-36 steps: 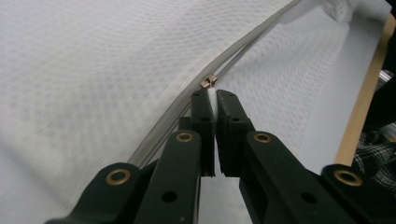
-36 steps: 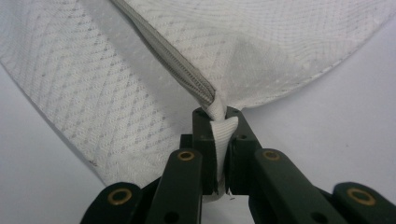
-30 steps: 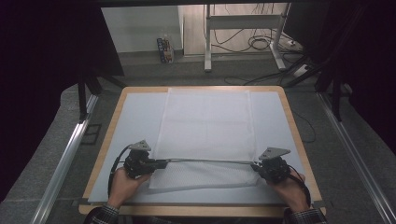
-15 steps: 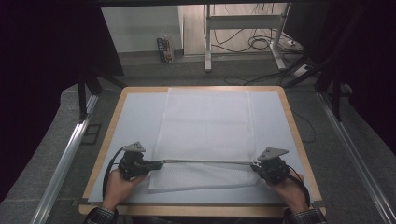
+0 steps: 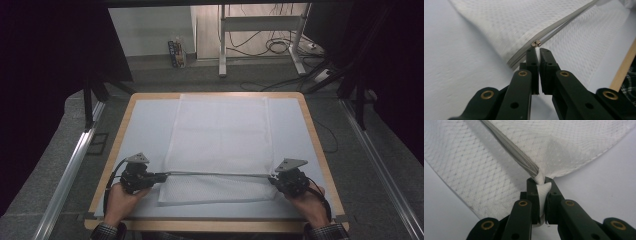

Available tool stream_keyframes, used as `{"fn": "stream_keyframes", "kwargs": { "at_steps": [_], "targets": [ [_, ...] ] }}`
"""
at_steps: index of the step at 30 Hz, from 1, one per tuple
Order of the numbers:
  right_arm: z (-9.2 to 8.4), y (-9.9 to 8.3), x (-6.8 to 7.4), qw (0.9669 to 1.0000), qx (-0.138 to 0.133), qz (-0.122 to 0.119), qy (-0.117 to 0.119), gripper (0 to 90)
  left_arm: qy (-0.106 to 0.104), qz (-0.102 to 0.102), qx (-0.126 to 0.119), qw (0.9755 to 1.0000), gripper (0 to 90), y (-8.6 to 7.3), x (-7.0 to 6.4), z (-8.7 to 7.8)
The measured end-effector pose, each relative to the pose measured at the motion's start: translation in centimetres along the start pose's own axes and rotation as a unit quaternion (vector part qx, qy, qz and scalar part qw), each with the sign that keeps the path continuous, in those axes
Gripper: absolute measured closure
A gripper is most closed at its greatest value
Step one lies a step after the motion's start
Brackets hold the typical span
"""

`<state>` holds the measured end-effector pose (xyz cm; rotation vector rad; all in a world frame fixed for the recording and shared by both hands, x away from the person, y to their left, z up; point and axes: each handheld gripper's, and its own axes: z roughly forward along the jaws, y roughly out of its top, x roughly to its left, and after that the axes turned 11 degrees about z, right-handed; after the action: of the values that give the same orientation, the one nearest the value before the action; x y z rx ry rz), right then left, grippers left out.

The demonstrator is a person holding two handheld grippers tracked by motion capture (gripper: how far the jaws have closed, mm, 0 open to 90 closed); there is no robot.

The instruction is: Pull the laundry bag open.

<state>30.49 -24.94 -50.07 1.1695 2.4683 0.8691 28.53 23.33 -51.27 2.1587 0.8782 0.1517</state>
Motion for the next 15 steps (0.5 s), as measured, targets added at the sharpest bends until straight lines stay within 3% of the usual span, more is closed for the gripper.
{"fn": "stream_keyframes", "kwargs": {
  "at_steps": [12, 15],
  "targets": [
    [-0.14, -0.15, -0.31, 1.0, 0.001, 0.006, 0.002, 83.7, 0.015, -0.016, 0.007, 0.9997, 87.4, -0.88, 0.82, -0.56],
    [-0.16, -0.2, -0.34, 1.0, 0.002, 0.007, 0.003, 83.7, 0.036, -0.018, 0.019, 0.999, 87.4, -0.93, 0.83, -0.66]
  ]
}}
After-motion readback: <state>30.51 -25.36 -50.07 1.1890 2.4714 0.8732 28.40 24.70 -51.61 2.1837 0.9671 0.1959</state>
